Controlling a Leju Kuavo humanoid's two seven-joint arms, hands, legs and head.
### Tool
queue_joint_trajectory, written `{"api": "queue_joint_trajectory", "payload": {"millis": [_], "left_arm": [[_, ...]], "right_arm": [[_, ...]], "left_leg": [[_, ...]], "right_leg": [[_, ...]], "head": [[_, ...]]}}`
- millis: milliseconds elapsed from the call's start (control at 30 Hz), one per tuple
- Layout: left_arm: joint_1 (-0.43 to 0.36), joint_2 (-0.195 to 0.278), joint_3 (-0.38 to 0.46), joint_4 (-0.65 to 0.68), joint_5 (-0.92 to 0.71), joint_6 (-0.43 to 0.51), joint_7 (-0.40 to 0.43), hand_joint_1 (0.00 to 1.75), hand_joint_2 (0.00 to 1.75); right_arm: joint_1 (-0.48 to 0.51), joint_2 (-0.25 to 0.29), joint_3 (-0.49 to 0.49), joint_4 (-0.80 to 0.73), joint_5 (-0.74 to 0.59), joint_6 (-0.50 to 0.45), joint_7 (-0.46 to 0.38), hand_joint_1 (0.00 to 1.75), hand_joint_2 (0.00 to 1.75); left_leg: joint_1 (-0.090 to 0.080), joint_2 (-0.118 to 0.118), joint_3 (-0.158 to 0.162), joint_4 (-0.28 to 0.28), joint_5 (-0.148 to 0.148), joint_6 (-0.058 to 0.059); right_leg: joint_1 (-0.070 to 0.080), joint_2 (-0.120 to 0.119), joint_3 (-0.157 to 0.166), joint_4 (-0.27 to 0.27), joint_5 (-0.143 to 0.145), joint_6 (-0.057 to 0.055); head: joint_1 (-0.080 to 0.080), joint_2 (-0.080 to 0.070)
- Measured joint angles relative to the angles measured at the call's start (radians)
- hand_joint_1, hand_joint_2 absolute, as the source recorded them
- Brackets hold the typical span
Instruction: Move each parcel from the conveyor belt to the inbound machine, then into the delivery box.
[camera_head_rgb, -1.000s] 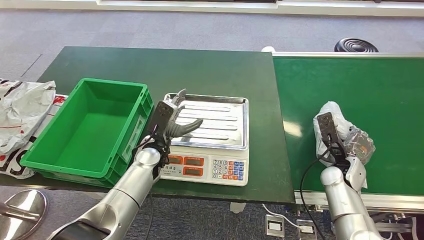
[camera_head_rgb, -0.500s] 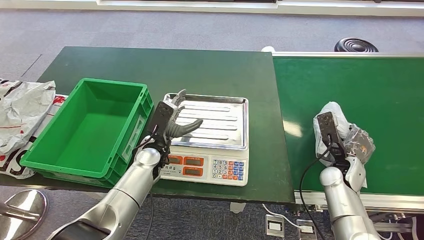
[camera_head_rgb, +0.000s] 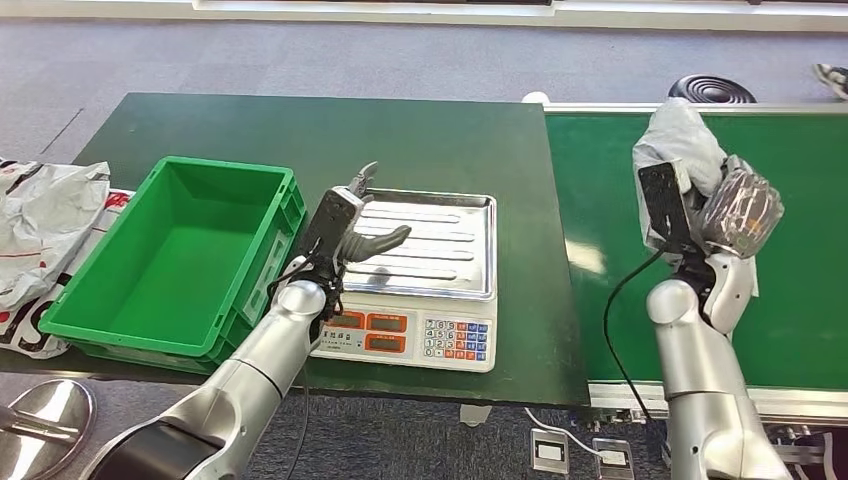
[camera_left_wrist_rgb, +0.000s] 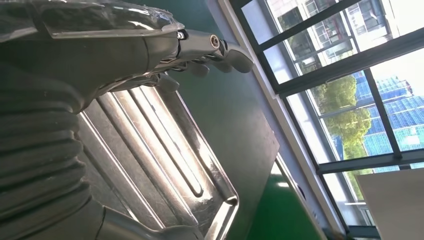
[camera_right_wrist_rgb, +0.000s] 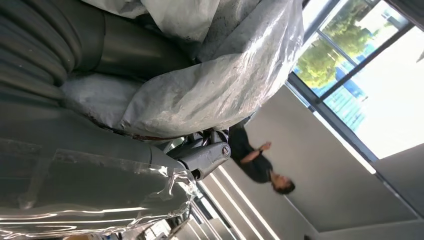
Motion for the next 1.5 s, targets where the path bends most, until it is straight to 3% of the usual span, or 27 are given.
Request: {"api": "queue_joint_trajectory", "payload": {"millis": [167, 333, 467, 967, 1200, 1400, 1500], "left_arm": [[-0.014, -0.005, 0.0, 0.015, -0.005, 0.0, -0.003, 0.0, 1.75], [-0.031, -0.01, 0.0, 0.03, -0.005, 0.0, -0.003, 0.0, 1.75], [-0.046, -0.01, 0.0, 0.039, -0.005, 0.001, -0.005, 0.0, 1.75], [-0.069, 0.007, 0.002, 0.056, -0.023, 0.072, -0.035, 0.0, 1.75], [-0.078, 0.025, 0.019, 0.064, -0.026, 0.077, -0.038, 0.0, 1.75], [-0.097, 0.042, 0.052, 0.073, -0.024, 0.095, -0.033, 0.0, 1.75], [-0.102, 0.052, 0.071, 0.08, -0.025, 0.108, -0.039, 0.0, 1.75]], "right_arm": [[-0.122, -0.038, 0.046, 0.023, -0.05, 0.048, 0.05, 1.75, 1.75], [-0.198, -0.057, 0.092, 0.085, -0.112, 0.066, 0.037, 1.75, 1.75], [-0.23, -0.053, 0.158, 0.122, -0.152, 0.136, 0.016, 1.75, 1.75], [-0.199, 0.088, 0.539, 0.098, -0.03, 0.231, 0.113, 1.75, 1.75], [-0.182, 0.124, 0.637, 0.062, -0.031, 0.263, 0.126, 1.75, 1.75], [-0.164, 0.182, 0.74, 0.031, -0.07, 0.407, 0.112, 1.75, 1.75], [-0.139, 0.217, 0.796, 0.034, -0.166, 0.504, 0.049, 0.45, 1.75]], "left_leg": [[0.0, 0.0, 0.0, 0.0, 0.0, 0.0], [0.0, 0.0, 0.0, 0.0, 0.0, 0.0], [0.0, 0.0, 0.0, 0.0, 0.0, 0.0], [0.001, 0.002, 0.0, -0.001, 0.001, -0.001], [0.001, 0.001, -0.001, -0.001, 0.001, -0.001], [0.001, 0.003, -0.001, -0.001, 0.001, -0.001], [0.002, 0.003, -0.001, -0.001, 0.0, -0.001]], "right_leg": [[0.0, 0.0, 0.0, 0.0, 0.0, 0.0], [0.0, 0.0, 0.0, 0.0, 0.001, 0.001], [0.0, 0.0, 0.0, 0.0, 0.001, 0.0], [0.001, 0.002, -0.002, 0.001, 0.0, 0.0], [0.001, 0.002, -0.002, 0.001, 0.0, 0.0], [0.002, 0.003, -0.002, 0.001, 0.0, -0.001], [0.004, 0.003, -0.002, 0.001, 0.0, -0.001]], "head": [[0.0, 0.0], [0.0, 0.0], [0.0, 0.0], [0.0, 0.0], [0.0, 0.0], [0.0, 0.0], [0.0, 0.0]]}}
